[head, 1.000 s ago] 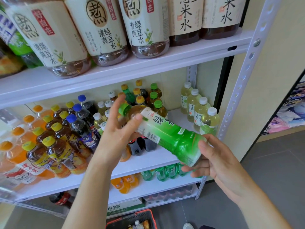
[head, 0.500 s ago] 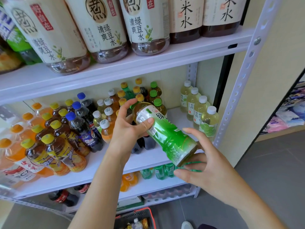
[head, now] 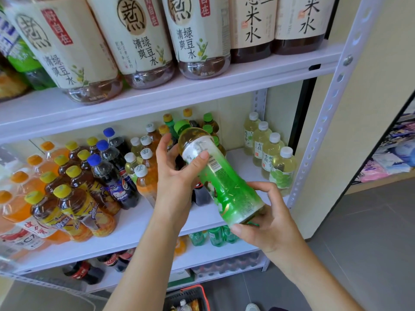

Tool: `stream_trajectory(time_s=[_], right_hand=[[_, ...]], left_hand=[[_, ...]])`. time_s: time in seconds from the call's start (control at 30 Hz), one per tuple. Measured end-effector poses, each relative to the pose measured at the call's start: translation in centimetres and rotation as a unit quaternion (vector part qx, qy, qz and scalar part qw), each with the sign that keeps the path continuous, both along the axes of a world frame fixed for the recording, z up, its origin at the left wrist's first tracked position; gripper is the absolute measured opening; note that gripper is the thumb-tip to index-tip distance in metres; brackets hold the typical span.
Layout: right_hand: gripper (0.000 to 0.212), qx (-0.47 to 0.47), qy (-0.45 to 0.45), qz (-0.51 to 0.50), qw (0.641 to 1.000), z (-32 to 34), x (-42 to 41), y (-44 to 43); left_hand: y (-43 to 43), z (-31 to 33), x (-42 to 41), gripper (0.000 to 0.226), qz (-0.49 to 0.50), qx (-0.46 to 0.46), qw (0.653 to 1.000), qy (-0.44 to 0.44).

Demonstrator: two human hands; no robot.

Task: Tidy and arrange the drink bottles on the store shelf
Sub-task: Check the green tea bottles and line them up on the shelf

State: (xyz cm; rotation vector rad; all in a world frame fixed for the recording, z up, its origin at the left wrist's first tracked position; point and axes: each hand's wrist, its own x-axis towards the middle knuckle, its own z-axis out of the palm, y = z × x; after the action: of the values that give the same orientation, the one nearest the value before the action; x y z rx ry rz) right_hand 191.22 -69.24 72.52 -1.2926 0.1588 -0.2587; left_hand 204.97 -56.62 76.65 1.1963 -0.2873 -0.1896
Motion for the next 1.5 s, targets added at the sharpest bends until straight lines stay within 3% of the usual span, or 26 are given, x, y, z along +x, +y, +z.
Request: stream_trajectory(time_s=[0.1,0.2,0.3,0.4,0.47,0.57,0.7,0.77,0.83,0.97,1.03,1.1,1.2,1.27,1.4,1.5], right_hand=[[0.06,0.159,-0.026,0.059,0.985,-0.1,0.1,0.1],[0.057,0.215,-0.023,0.105,0.971,-0.2,0.1,0.1],[0.057,0.163,0.011,0.108,0.981,-0.5,0.4,-0.1],[0.068,-0.021,0.035,0.052,0.998,-1.1,0.7,0.6],[0.072,-0.076,0.021,0.0,0.997,-1.7,0.7,0.9],[0.058,0.014,0.009,0.021,1.0,-1.8,0.6,0.4],[0.043,0.232,0.048,0.123,0.964,-2.1,0.6,-0.6],[0.046,0.281,0.072,0.139,0.947,-2.7,0.7,-0.6],[0.055,0.296,0.096,0.138,0.94,-3.0,0.9,-0.6],[0.047,0.196,0.123,0.04,0.972,-3.5,1.8,-0.7],[0.049,0.145,0.124,-0.003,0.982,-4.1,2.1,-0.5],[0.047,0.15,0.116,-0.011,0.982,-4.7,2.3,-0.4],[0.042,0.166,0.114,-0.003,0.98,-5.5,2.2,-0.7],[0.042,0.149,0.127,0.006,0.981,-6.1,2.2,-1.2],[0.047,0.058,0.174,0.057,0.981,-7.4,2.7,-2.3],[0.051,-0.093,0.202,0.085,0.971,-8.6,4.2,-2.8]], left_hand=[[-0.1,-0.4,-0.8,0.075,-0.069,-0.022,0.995,0.061],[-0.2,-0.8,-1.6,0.066,-0.116,0.004,0.987,0.11],[-0.4,-0.6,-1.3,0.058,-0.054,0.032,0.994,0.091],[-0.6,-0.6,-1.1,0.064,0.018,0.076,0.996,0.034],[-0.6,-1.0,-1.3,0.063,0.025,0.106,0.994,0.006],[0.2,-0.8,-1.0,0.061,-0.04,0.105,0.994,0.012],[1.3,0.6,0.8,0.089,-0.109,-0.012,0.99,0.085],[1.2,0.9,1.1,0.075,-0.116,-0.008,0.991,0.071],[0.7,0.8,1.2,0.05,-0.08,0.035,0.996,0.033],[-0.7,0.5,1.5,0.055,0.044,0.135,0.989,-0.05],[-1.3,0.1,1.7,0.055,0.065,0.197,0.973,-0.098],[-1.6,0.0,2.0,0.058,0.047,0.254,0.957,-0.134],[-1.4,0.6,2.9,0.038,-0.042,0.296,0.942,-0.151],[-1.0,1.2,3.5,0.039,-0.087,0.331,0.924,-0.172],[-0.7,1.7,4.4,0.044,-0.069,0.446,0.847,-0.281],[-1.4,1.4,4.3,0.042,-0.068,0.511,0.77,-0.376]])
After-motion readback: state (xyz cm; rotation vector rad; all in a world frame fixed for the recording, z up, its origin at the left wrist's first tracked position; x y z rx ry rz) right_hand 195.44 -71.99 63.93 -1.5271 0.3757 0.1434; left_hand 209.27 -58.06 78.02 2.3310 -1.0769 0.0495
